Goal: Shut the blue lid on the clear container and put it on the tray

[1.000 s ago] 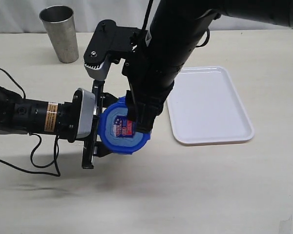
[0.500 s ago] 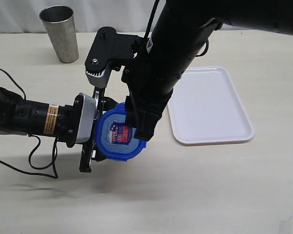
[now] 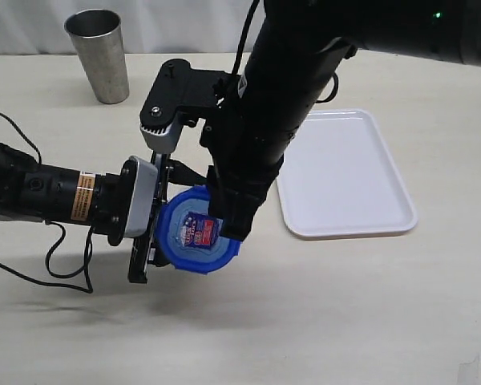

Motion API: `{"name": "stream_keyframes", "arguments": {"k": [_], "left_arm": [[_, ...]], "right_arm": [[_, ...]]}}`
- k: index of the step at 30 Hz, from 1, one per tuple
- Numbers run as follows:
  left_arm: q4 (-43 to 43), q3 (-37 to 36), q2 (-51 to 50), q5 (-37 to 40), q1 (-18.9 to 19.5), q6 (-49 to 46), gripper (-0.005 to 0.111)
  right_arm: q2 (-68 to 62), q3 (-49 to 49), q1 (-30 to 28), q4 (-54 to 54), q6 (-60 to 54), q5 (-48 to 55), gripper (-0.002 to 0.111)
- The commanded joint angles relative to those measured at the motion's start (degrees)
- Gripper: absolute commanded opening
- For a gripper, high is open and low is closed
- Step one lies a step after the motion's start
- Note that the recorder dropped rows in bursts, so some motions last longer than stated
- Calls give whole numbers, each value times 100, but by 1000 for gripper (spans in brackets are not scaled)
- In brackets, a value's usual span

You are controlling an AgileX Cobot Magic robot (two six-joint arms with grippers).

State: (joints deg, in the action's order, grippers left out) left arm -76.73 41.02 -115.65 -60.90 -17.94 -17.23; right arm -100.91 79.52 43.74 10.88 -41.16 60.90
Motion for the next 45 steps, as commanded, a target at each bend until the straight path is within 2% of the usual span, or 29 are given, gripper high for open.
{"name": "stream_keyframes", "arguments": {"k": [1,10,15,25,28,30,32,36,40,45], "left_arm": [[386,39,67,-585,-2,409,0],[476,39,67,-585,-2,651,0],[859,39,67,-538,-2,1305,0],[1455,39,67,-401,-2,2443,0],[1502,39,67,-254,-2,2546,0],[1533,39,67,-252,-2,2546,0],[1598,39,67,-241,-2,2546,0],[1598,39,67,-241,-2,2546,0],[1598,39,67,-241,-2,2546,0],[1634,39,67,-242,-2,2546,0]], "right_arm": [[-103,-161,38,-23,-15,55,31],[391,-149,38,-549,406,-601,31],[956,-149,26,-774,753,-1034,32],[2002,-234,26,-728,1316,-1242,30],[2602,-749,26,-728,1395,-1978,19],[3062,-1251,26,-728,1501,-2788,5],[3762,-2083,26,-728,1725,-4099,5],[4819,-3383,26,-709,1998,-5526,5],[5658,-4126,26,-709,2496,-5574,5],[6391,-4459,26,-709,2603,-5483,5]]}}
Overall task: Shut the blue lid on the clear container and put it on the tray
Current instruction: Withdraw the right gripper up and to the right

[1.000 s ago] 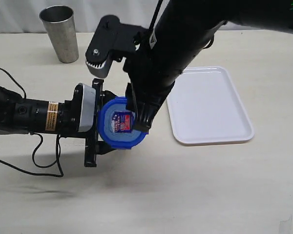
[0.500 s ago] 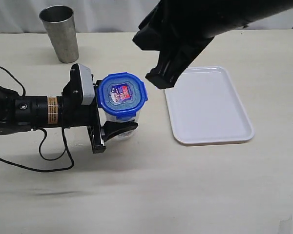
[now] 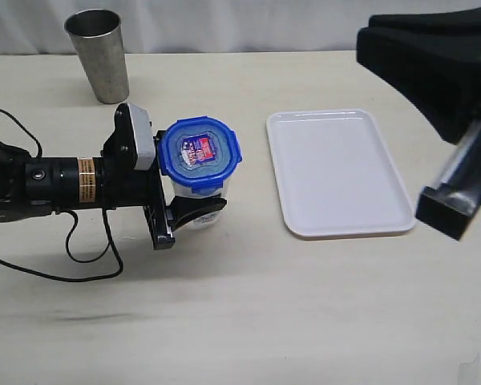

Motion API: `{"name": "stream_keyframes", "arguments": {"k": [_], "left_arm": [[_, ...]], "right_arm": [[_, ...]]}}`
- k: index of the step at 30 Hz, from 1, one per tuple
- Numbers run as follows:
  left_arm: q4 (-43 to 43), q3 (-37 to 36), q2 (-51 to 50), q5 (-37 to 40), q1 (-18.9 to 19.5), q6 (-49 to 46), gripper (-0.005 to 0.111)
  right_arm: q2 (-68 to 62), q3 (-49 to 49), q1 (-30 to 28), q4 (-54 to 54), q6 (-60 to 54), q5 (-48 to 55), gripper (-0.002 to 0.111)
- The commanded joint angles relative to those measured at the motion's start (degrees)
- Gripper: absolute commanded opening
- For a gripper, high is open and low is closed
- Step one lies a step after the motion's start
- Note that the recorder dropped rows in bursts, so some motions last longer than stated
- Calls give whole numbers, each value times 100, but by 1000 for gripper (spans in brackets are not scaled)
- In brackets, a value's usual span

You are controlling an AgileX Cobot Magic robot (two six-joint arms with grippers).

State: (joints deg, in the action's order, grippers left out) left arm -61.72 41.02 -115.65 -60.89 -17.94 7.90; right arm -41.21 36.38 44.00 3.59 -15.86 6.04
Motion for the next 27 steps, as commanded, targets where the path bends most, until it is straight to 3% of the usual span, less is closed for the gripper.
{"name": "stream_keyframes", "arguments": {"k": [1,27], "left_arm": [[132,39,67,-243,-2,33,0],[93,39,67,-227,-2,58,0]], "right_arm": [[573,-146,1,20,73,7,5],[1088,-146,1,20,63,-14,5]]}}
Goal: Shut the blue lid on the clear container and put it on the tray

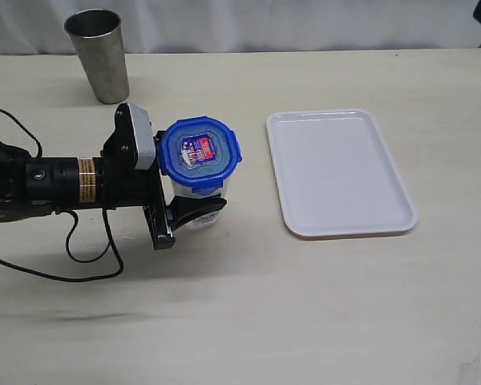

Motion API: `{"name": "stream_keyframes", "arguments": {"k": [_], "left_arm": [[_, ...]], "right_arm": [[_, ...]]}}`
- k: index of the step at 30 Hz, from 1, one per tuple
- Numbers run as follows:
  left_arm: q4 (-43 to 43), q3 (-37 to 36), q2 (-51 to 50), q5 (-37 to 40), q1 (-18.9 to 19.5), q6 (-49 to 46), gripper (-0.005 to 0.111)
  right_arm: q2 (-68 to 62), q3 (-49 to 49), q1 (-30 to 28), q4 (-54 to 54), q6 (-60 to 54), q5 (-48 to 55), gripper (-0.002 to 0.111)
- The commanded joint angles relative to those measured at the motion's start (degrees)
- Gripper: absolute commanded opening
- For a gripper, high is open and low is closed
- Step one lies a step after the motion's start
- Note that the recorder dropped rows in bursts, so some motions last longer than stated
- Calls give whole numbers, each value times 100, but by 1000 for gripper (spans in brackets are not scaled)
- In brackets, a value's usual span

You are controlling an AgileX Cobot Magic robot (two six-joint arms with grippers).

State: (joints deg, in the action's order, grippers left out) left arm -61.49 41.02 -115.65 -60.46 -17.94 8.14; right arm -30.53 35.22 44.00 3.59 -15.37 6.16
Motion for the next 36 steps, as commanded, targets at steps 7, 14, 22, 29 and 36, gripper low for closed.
{"name": "stream_keyframes", "arguments": {"k": [7,14,22,29,36], "left_arm": [[70,39,67,-221,-2,35,0],[57,39,67,-199,-2,35,0],[57,39,67,-199,-2,35,0],[57,39,67,-199,-2,35,0],[57,39,67,-199,-2,35,0]], "right_arm": [[19,-29,1,20,14,-26,5],[168,-284,1,20,14,-69,5],[718,-1477,-745,20,14,-177,5],[1578,-2391,-1788,20,14,-177,5],[2601,-2907,-3028,20,14,-155,5]]}}
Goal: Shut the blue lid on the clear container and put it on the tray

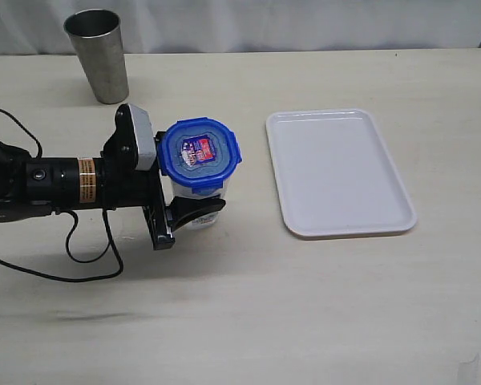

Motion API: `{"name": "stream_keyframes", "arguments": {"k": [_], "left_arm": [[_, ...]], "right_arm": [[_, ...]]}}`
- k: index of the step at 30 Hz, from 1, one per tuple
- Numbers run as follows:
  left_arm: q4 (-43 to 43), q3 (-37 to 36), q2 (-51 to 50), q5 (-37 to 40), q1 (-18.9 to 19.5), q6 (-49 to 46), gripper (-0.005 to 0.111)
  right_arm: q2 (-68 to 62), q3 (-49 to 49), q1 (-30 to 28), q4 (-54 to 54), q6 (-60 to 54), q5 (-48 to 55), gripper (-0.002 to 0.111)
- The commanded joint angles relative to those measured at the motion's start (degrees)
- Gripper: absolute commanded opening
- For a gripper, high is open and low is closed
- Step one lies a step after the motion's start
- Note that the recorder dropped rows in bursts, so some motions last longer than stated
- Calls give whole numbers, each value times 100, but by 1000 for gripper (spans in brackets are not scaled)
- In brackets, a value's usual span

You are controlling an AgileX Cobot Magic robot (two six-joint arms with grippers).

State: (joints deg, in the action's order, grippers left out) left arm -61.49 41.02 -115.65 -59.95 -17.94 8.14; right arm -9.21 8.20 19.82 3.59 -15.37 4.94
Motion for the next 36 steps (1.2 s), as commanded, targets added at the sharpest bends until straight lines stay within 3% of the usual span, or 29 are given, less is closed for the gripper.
{"name": "stream_keyframes", "arguments": {"k": [1,8,12,27,30,36], "left_arm": [[57,39,67,-250,-2,35,0],[57,39,67,-250,-2,35,0],[69,39,67,-250,-2,35,0],[69,39,67,-250,-2,35,0],[69,39,67,-250,-2,35,0],[69,39,67,-250,-2,35,0]], "right_arm": [[580,-255,-748,20,14,-32,5],[921,-315,-1972,20,14,-41,5],[921,-319,-2390,20,14,-41,5],[921,-820,-2439,-472,14,-16,5],[921,-820,-2439,-445,14,762,5],[921,-820,-2439,-445,14,874,5]]}}
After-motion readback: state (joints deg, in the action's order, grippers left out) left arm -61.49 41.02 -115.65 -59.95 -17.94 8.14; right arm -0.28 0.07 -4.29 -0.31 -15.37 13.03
